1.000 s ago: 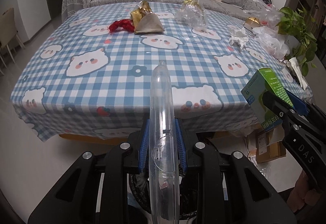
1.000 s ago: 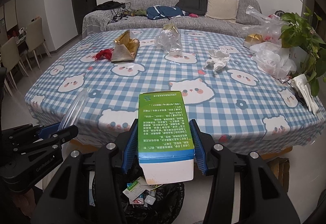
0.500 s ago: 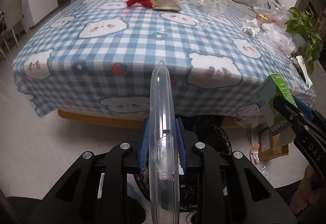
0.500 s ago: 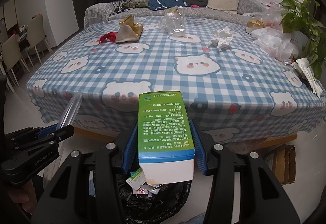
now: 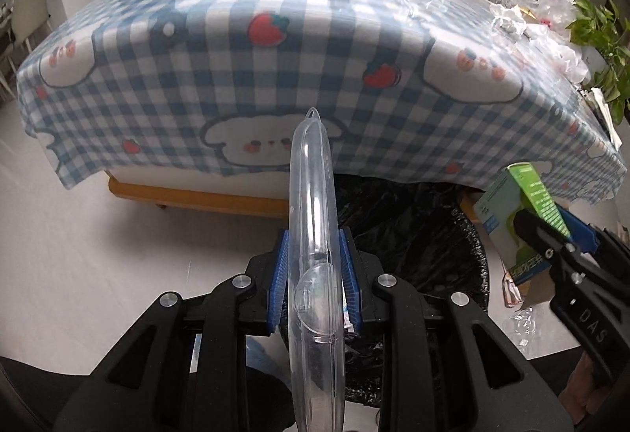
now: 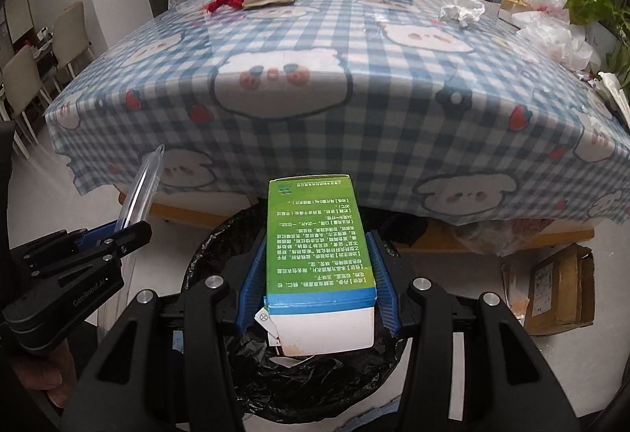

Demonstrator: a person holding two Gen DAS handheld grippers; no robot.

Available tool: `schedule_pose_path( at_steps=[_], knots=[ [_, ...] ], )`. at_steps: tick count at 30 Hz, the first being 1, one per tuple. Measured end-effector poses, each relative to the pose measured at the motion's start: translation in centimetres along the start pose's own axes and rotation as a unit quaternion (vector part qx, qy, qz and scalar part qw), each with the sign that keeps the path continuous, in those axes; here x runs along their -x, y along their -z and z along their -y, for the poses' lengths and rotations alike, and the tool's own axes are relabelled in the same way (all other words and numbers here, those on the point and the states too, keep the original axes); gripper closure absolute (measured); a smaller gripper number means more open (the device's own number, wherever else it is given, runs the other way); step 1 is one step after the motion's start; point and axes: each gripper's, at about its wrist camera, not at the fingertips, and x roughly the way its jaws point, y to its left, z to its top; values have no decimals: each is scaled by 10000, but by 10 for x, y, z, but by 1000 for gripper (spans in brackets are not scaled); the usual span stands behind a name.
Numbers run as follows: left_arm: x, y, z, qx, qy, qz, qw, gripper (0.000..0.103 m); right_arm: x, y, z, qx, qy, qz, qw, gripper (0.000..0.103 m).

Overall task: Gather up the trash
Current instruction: 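Carry the plastic tube and green box with both tools over the black bin, then open both tools over the bin, dropping the tube and green box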

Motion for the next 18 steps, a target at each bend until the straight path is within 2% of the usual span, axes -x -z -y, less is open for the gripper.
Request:
schedule_pose_path(
  at_steps=[9,18],
  knots=[
    [-32,16,-7,15,-62,-117,9999,78,-40,26,-11,32,-39,-315,9995,57],
    [-55,23,-20,114,-159,-305,9993,78,-65,30,-17,43,-87,-472,9988,56]
  ],
)
